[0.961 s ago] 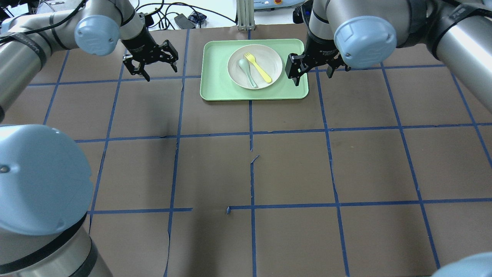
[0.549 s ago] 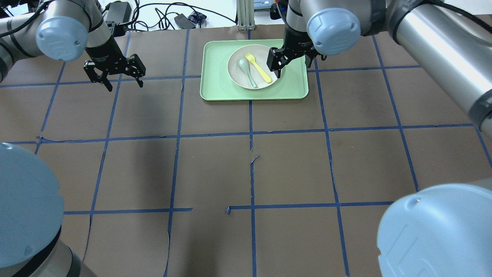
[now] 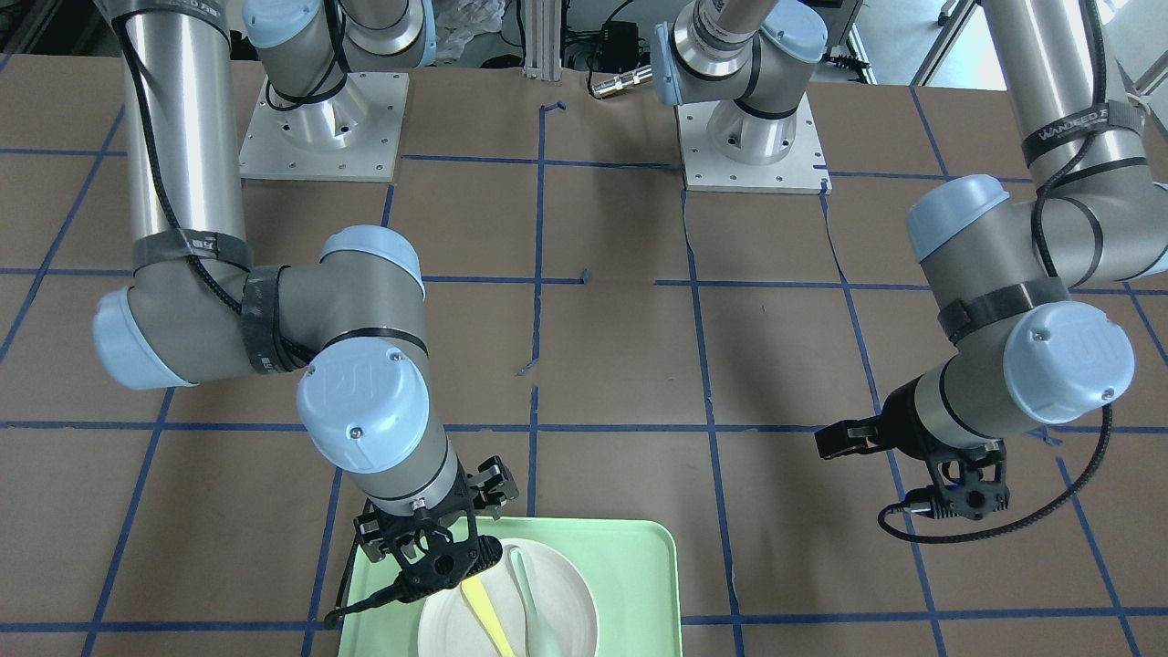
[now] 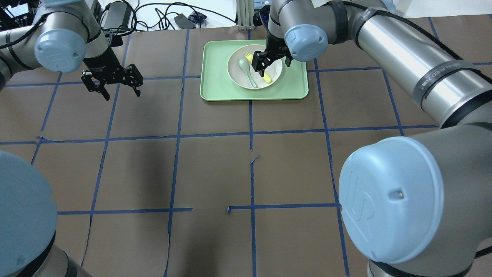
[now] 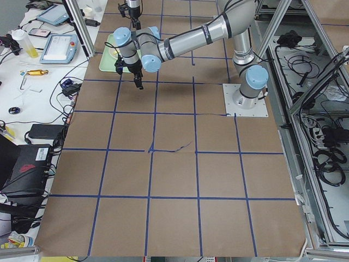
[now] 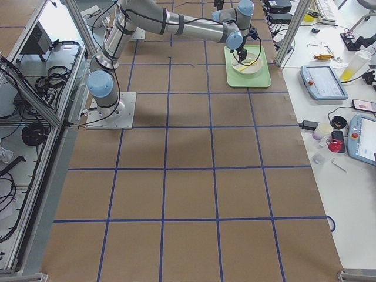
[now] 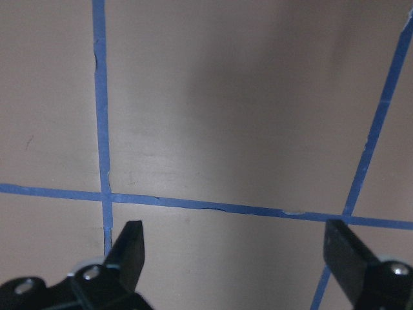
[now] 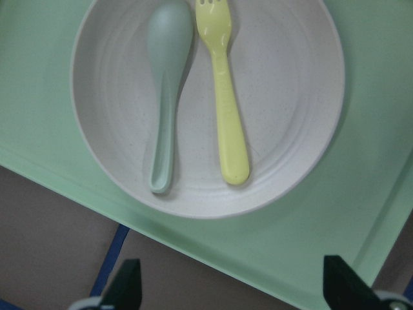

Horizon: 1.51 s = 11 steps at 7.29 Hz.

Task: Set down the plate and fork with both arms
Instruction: 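Release the plate and lift the left gripper while the right gripper reaches over the plate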

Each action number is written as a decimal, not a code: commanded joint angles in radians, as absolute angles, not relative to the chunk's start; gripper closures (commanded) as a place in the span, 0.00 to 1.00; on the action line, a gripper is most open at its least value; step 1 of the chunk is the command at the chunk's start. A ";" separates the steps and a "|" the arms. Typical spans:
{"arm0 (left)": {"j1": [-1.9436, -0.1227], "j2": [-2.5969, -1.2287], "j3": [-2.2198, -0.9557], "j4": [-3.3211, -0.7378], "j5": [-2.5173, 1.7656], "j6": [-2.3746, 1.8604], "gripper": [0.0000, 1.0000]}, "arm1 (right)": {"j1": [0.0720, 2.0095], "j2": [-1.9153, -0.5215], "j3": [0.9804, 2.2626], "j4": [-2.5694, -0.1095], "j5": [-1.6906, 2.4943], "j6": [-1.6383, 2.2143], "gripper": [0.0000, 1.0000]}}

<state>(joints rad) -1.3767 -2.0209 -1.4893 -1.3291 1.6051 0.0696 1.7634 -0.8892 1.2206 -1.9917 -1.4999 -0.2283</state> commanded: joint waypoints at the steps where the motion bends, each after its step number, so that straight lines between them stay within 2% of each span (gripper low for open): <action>1: -1.376 -2.019 -1.508 -1.301 1.606 0.069 0.00 | 1.764 -0.826 1.192 -2.054 -1.486 -0.267 0.04; 3: -1.376 -2.017 -1.508 -1.302 1.609 0.069 0.00 | 1.764 -0.782 1.154 -2.068 -1.485 -0.276 0.16; 4: -1.376 -2.013 -1.509 -1.304 1.609 0.068 0.00 | 1.764 -0.766 1.129 -2.072 -1.485 -0.276 0.40; 6: -1.376 -2.006 -1.509 -1.305 1.611 0.069 0.00 | 1.764 -0.685 1.014 -2.074 -1.483 -0.275 0.40; 7: -1.376 -2.006 -1.509 -1.305 1.617 0.069 0.00 | 1.766 -0.680 1.014 -2.077 -1.471 -0.275 0.49; 8: -1.376 -2.008 -1.512 -1.305 1.624 0.069 0.00 | 1.767 -0.669 1.014 -2.077 -1.462 -0.272 0.51; 9: -1.376 -2.008 -1.529 -1.302 1.623 0.069 0.00 | 1.769 -0.666 1.015 -2.079 -1.460 -0.272 0.43; 11: -1.376 -2.006 -1.539 -1.301 1.623 0.071 0.00 | 1.769 -0.649 1.015 -2.094 -1.460 -0.272 0.42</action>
